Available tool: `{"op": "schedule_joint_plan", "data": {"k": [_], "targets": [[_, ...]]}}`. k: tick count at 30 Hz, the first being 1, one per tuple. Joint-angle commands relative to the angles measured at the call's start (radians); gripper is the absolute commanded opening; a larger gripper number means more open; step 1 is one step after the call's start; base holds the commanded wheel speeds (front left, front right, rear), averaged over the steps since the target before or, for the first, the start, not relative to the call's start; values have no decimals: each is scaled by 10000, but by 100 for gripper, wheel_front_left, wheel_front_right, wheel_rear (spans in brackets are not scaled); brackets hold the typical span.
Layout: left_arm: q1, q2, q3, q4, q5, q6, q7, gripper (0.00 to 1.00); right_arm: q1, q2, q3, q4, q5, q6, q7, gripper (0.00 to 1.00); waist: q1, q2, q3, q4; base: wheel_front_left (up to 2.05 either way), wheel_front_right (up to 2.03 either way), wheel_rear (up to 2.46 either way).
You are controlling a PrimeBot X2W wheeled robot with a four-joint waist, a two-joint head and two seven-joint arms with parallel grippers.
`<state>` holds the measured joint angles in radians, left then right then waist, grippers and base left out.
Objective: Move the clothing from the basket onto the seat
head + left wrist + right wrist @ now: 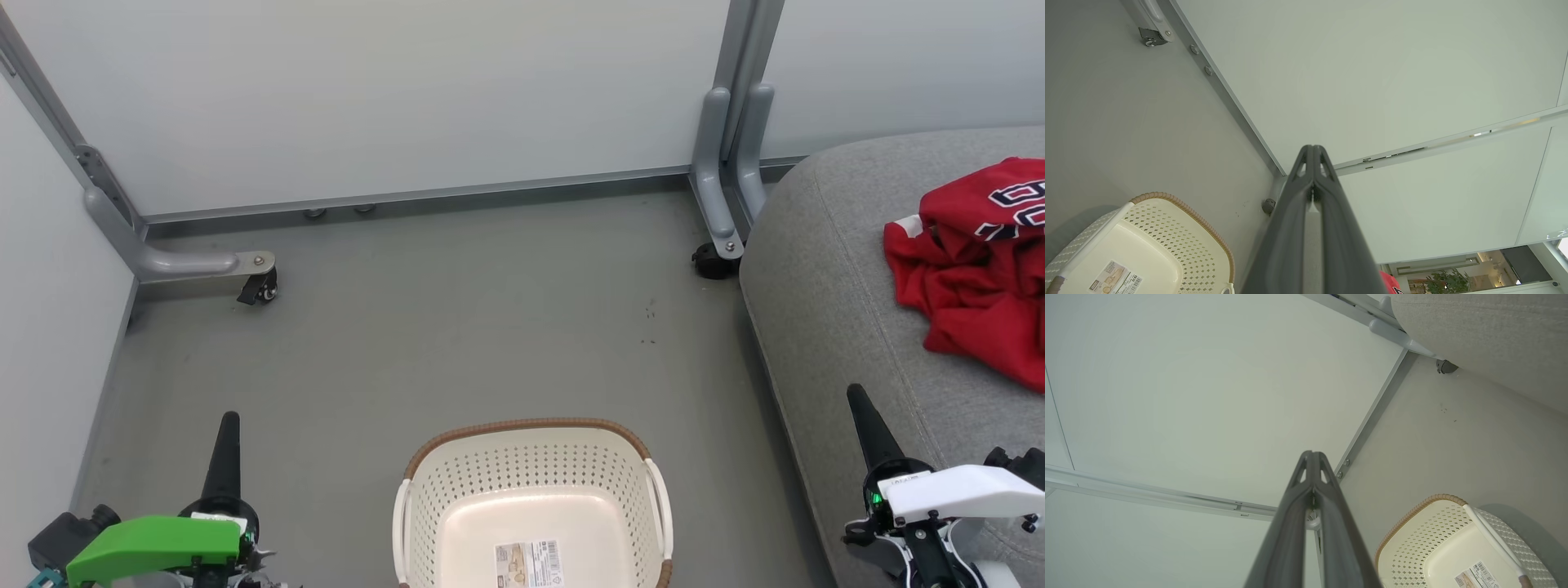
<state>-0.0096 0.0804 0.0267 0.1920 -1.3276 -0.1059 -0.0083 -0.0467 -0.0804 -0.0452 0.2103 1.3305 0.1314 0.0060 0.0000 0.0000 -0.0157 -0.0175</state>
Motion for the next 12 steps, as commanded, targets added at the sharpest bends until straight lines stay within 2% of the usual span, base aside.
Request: {"op": "schedule_joint_plan", "data": {"k": [1,12], "targets": [[-268,80,59,-19,-271,-81,77,0,-176,-37,-60,-10,245,-8,75,0,0,0,7,7,0,0,0],[-519,62,197,157,-1174,-137,334,0,-328,7,-181,103,1119,-10,324,0,0,0,57,53,0,0,0]]}}
